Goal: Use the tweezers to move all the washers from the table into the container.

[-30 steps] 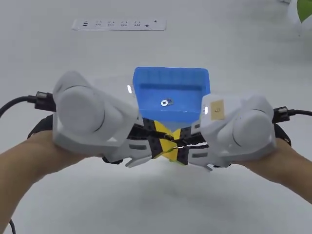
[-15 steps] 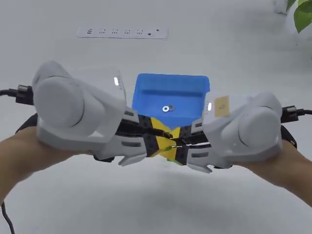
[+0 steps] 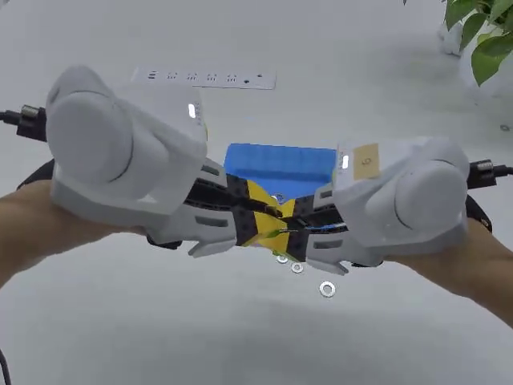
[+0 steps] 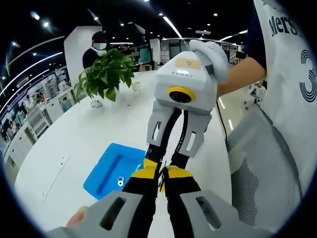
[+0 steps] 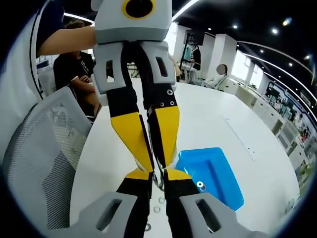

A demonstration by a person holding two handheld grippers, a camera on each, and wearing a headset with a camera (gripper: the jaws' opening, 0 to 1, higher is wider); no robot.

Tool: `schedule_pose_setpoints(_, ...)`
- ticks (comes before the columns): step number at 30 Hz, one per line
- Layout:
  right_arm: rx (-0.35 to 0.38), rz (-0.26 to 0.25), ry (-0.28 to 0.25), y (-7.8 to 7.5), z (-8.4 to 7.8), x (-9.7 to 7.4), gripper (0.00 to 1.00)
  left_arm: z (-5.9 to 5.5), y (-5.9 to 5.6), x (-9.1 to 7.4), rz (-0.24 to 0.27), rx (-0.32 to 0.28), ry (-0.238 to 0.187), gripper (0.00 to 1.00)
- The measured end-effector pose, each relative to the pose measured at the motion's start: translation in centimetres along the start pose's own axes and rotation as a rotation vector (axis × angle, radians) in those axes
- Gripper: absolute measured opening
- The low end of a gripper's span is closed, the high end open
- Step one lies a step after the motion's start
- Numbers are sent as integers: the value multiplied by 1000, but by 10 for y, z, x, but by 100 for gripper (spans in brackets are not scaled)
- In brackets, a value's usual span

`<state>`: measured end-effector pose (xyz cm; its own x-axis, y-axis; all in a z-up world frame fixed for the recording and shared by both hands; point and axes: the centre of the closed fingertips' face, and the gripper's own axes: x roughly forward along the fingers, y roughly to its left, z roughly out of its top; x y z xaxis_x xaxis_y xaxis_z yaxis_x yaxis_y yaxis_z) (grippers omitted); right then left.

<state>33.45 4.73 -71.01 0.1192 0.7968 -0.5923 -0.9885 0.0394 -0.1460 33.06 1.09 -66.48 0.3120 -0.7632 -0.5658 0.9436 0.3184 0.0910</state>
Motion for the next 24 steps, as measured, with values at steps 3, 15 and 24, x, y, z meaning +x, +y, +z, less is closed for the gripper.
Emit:
schedule_pose_setpoints(3,13,-14,-13,-5,2,-2,10,3,5,-1,-2,3,-16,9)
schedule_pose_setpoints(15,-6,-52,-13,-27,6,-9,10,16,22,2,-1,35,-40,9)
schedule_pose_setpoints(24,-34,-93,-13,-55,10,-14,10,29,45,7,13,69,-55,9)
